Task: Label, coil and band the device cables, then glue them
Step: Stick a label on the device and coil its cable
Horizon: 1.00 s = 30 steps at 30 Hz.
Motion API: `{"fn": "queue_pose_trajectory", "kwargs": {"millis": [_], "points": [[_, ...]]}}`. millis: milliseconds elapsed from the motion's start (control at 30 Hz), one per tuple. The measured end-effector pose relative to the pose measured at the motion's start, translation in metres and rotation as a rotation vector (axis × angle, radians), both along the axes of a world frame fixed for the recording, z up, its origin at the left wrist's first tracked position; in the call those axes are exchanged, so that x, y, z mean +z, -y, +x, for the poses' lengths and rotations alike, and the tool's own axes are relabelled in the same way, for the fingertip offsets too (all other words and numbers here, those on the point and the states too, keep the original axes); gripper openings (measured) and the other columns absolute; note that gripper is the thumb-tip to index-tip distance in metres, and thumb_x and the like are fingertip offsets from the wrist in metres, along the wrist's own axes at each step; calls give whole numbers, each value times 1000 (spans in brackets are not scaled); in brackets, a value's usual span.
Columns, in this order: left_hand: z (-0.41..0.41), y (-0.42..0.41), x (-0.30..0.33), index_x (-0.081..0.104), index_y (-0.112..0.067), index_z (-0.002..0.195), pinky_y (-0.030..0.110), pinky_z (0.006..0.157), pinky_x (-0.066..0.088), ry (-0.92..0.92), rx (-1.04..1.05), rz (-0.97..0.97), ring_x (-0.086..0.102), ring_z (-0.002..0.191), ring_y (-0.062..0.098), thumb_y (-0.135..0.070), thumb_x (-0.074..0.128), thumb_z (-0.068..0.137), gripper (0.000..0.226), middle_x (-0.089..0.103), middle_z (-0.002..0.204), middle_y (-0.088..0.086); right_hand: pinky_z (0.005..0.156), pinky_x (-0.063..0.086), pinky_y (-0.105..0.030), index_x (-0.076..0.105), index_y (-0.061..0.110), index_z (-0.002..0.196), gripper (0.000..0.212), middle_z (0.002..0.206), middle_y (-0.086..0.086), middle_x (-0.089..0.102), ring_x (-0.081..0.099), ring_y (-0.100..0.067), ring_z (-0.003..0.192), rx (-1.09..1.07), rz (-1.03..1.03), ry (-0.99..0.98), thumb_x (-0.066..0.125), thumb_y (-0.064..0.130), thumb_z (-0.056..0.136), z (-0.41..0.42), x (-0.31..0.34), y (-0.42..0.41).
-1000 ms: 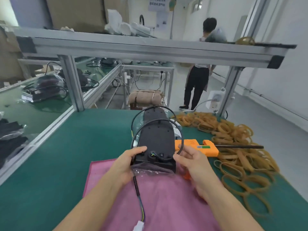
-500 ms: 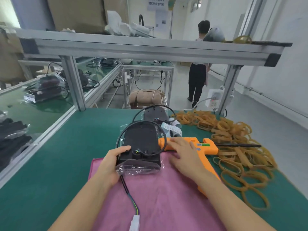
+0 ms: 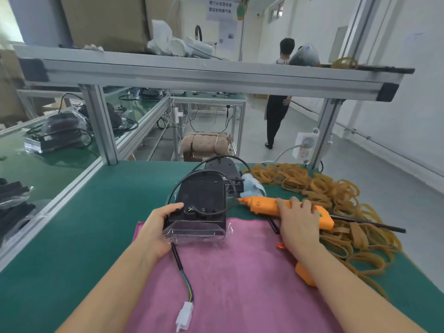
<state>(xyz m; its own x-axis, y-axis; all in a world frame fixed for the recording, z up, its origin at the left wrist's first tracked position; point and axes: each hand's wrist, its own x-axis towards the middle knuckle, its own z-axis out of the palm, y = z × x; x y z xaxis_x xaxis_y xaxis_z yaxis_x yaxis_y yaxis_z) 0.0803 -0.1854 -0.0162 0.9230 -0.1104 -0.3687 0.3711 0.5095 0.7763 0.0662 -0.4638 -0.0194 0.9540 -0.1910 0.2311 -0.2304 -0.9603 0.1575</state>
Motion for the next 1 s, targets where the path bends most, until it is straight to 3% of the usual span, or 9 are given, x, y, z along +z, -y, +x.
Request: {"fn": "queue_pose_trajectory", "kwargs": {"millis": [100, 167, 267, 333, 500, 633, 700, 833, 1000], "points": [[-4, 11, 6, 72, -3, 82, 41, 62, 60, 23, -67, -21, 70, 65, 32, -13, 66, 66, 20, 73, 80, 17, 102, 34, -42, 32, 29, 144, 44, 146, -6, 37, 38, -30, 127, 29, 8, -14, 38, 31, 101, -1, 2, -3], [-10, 21, 11, 74, -3, 79, 40, 59, 60, 20, -117, -13, 71, 64, 31, -14, 65, 66, 19, 73, 80, 17, 95, 34, -38, 47, 26, 133, 33, 137, -4, 48, 44, -29, 123, 102, 189, 112, 36, 31, 103, -2, 4, -13], [-20, 33, 9, 72, -3, 83, 40, 62, 60, -5, -160, 59, 70, 66, 30, -15, 64, 70, 19, 73, 83, 16, 72, 35, -35, 64, 12, 88, 39, 92, -4, 66, 59, -28, 95, 231, 1013, 189, 38, 37, 102, -16, 13, -36], [-26, 36, 4, 70, -4, 80, 33, 51, 58, -41, -161, 113, 69, 58, 26, -13, 62, 79, 12, 73, 74, 13, 72, 44, -33, 66, 14, 84, 39, 82, 3, 70, 63, -19, 82, 198, 1342, 91, 47, 46, 96, -26, 16, -46], [-32, 39, -8, 67, -4, 89, 32, 66, 56, 33, -19, 334, 67, 69, 27, -10, 63, 87, 8, 71, 84, 17, 64, 43, -21, 67, 19, 93, 8, 76, 12, 68, 61, -6, 70, 163, 1361, -107, 69, 20, 86, -33, 8, -47], [-28, 39, -11, 60, -18, 107, 39, 93, 45, 294, 24, 1065, 54, 105, 26, -33, 61, 89, 24, 59, 111, 7, 57, 47, -20, 69, 10, 97, 20, 72, 3, 74, 66, -10, 61, 202, 1578, -125, 68, -3, 82, -37, 11, -46], [-29, 38, -5, 56, -22, 116, 33, 91, 45, 337, -17, 1020, 55, 107, 15, -38, 66, 86, 35, 58, 116, -3, 63, 49, -22, 70, 12, 99, 21, 81, -1, 75, 70, -12, 72, 222, 1601, -80, 67, -2, 84, -37, 14, -47], [-28, 38, -3, 55, -17, 109, 0, 57, 38, 311, -22, 832, 54, 77, -9, -20, 79, 77, 40, 58, 91, -19, 65, 55, -26, 69, 22, 104, 28, 82, -4, 76, 73, -16, 76, 258, 1643, -51, 64, 0, 88, -37, 12, -49], [-31, 31, 2, 59, -18, 106, 14, 68, 41, 286, -98, 736, 57, 84, -1, -19, 83, 71, 42, 59, 96, -7, 72, 55, -24, 65, 29, 117, 36, 87, -11, 75, 72, -21, 85, 378, 1676, -4, 60, 4, 92, -39, 11, -41]]}}
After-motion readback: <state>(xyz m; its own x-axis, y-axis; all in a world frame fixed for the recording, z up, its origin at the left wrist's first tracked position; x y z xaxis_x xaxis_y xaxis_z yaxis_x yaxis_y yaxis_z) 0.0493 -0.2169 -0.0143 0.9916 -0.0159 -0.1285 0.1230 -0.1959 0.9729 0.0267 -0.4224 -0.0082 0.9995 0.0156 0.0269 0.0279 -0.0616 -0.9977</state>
